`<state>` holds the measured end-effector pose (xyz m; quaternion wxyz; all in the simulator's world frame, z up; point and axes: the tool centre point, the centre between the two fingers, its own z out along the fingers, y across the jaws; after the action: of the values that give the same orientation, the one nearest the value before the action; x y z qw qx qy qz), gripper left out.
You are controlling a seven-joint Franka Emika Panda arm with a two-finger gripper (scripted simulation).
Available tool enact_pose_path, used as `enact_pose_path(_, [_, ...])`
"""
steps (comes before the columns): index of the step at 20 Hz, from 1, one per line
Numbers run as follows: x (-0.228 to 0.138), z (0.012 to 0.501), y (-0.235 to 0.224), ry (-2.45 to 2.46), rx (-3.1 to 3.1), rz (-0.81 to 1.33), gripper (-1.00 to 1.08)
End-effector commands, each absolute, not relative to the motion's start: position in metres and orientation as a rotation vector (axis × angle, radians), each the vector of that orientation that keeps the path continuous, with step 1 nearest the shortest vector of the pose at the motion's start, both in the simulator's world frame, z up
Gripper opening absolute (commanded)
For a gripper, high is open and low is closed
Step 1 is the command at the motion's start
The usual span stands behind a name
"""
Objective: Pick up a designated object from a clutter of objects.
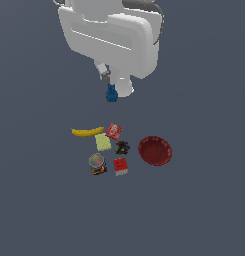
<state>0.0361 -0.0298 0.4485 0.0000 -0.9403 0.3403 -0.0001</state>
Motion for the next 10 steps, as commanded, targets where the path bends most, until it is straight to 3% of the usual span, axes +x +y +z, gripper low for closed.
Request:
enact_pose_path(1, [0.04,0.454,-0.03,1.068,-2.954,-0.001,-1.0])
enact_pose_path(10, [0.049,0.469,-0.03,1.068,-2.954,-0.001,-1.0])
